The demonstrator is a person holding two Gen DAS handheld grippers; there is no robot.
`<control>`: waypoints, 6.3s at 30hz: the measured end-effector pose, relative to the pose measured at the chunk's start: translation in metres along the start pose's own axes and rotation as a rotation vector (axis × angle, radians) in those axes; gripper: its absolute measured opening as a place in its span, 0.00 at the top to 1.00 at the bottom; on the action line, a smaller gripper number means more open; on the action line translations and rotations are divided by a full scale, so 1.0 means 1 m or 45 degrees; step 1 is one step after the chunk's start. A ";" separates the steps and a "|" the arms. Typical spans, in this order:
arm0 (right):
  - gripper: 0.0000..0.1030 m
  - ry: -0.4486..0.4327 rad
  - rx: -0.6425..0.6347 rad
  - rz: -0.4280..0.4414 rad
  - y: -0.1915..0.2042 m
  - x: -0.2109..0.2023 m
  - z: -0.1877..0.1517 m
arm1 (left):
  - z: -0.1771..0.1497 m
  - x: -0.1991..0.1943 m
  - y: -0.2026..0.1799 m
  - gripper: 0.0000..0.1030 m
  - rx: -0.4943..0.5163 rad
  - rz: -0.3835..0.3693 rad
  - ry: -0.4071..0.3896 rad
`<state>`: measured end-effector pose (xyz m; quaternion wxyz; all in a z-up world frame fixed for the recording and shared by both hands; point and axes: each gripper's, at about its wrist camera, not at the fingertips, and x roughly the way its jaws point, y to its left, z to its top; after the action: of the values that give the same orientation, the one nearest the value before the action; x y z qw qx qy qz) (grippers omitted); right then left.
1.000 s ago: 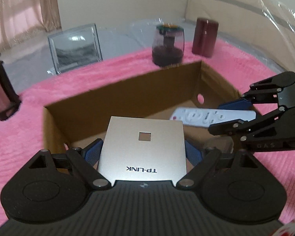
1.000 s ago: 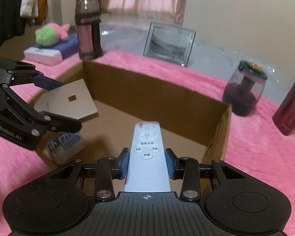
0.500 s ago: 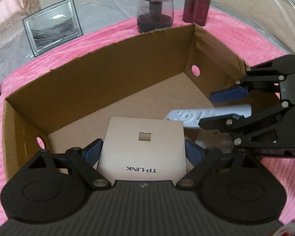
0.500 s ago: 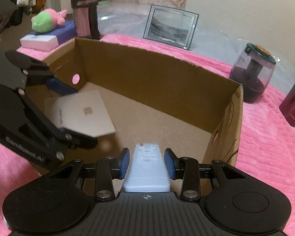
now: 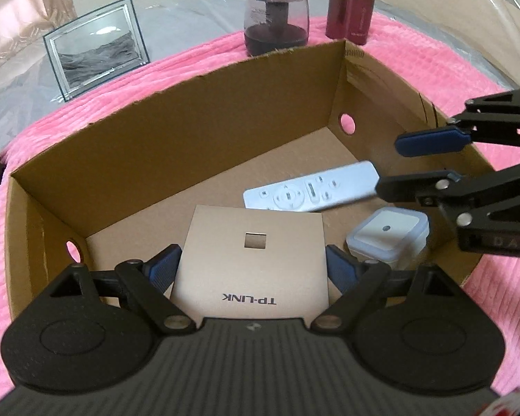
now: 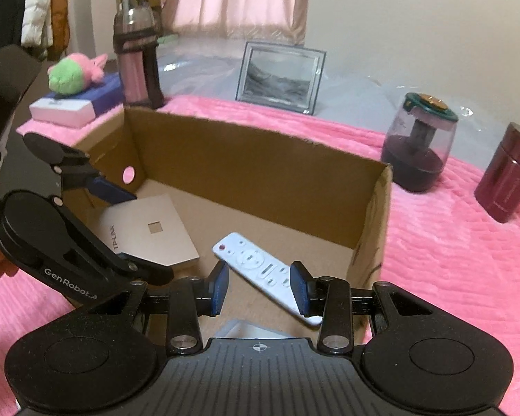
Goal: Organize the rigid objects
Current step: 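Carry the plate and remote into the box and open both tools, then withdraw both tools from the box back toward the pile, then grasp the green-capped bottle with the right tool while the left tool approaches the red Doraemon keychain, then lift the bottle with the right tool while the left tool lifts the Doraemon keychain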
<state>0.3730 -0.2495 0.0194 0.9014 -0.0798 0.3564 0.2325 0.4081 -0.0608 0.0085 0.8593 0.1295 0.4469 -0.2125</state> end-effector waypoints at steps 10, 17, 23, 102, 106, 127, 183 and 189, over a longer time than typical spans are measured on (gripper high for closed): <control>0.65 -0.091 0.031 -0.009 0.004 -0.038 -0.008 | -0.003 -0.018 -0.001 0.14 -0.057 0.022 -0.050; 0.65 -0.121 0.073 -0.021 0.003 -0.053 -0.016 | -0.007 -0.046 -0.002 0.14 -0.106 0.033 -0.157; 0.65 -0.162 0.098 0.000 0.014 -0.077 -0.030 | -0.029 -0.088 -0.010 0.14 -0.170 0.025 -0.268; 0.68 -0.071 0.014 0.016 0.106 -0.043 -0.195 | -0.257 -0.103 -0.069 0.17 -0.474 0.153 -0.287; 0.74 -0.065 0.018 0.023 0.107 -0.042 -0.195 | -0.255 -0.101 -0.069 0.18 -0.478 0.143 -0.294; 0.74 -0.059 0.076 -0.004 0.109 -0.056 -0.201 | -0.234 -0.066 -0.055 0.25 -0.260 -0.083 -0.262; 0.74 -0.120 0.143 -0.041 0.125 -0.102 -0.206 | -0.288 -0.134 -0.041 0.34 -0.417 0.037 -0.239; 0.74 -0.130 0.150 -0.045 0.125 -0.112 -0.206 | -0.285 -0.145 -0.043 0.34 -0.432 0.041 -0.258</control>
<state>0.1175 -0.2442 -0.0524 0.9255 -0.0209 0.3216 0.1990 0.1107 0.0551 -0.0350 0.9127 -0.0320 0.3853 -0.1324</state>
